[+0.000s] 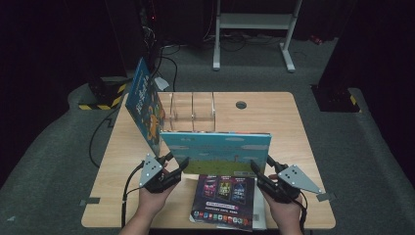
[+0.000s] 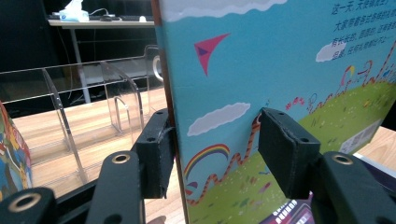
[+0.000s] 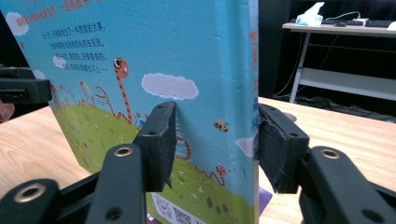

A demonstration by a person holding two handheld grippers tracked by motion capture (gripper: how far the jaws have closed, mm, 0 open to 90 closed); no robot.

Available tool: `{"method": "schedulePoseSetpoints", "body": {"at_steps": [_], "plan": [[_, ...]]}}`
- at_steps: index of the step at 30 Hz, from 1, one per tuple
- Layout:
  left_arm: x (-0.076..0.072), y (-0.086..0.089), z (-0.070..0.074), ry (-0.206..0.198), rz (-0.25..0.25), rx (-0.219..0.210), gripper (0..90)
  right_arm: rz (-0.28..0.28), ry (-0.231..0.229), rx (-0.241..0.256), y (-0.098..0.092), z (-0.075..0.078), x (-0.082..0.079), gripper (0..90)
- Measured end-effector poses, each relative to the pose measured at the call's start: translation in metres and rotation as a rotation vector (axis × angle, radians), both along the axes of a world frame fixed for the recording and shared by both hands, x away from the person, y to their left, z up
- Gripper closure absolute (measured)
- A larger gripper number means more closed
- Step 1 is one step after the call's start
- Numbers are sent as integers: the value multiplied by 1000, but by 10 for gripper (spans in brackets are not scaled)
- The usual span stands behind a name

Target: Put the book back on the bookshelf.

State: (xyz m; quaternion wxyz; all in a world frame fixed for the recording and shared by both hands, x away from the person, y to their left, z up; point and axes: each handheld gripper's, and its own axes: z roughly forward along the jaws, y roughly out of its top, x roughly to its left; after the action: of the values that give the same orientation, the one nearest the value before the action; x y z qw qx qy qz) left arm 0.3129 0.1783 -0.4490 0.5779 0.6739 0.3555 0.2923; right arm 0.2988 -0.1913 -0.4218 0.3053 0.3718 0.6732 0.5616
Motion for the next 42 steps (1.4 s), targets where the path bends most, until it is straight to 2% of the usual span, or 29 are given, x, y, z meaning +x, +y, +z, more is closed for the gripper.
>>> {"method": "schedulePoseSetpoints", "body": {"at_steps": [3,9,15,19,25,30,31,42], "plan": [[-3,0,0,-3,-13,-16,456,26,-10,15,1,4,-2,428],[-5,0,1,-5,-13,-25,449,63,-25,33,5,10,-2,383],[-5,1,5,9,-4,-37,409,111,-35,65,5,11,1,390],[-7,1,7,17,1,-46,394,129,-36,55,7,12,2,389],[-7,1,9,41,2,-72,377,164,-15,64,4,15,2,418],[-4,4,8,61,6,-67,349,196,-32,68,4,16,1,467],[-3,6,8,70,4,-73,347,224,-32,81,3,16,1,492],[0,8,5,68,8,-92,320,272,-51,66,2,16,0,559]]}}
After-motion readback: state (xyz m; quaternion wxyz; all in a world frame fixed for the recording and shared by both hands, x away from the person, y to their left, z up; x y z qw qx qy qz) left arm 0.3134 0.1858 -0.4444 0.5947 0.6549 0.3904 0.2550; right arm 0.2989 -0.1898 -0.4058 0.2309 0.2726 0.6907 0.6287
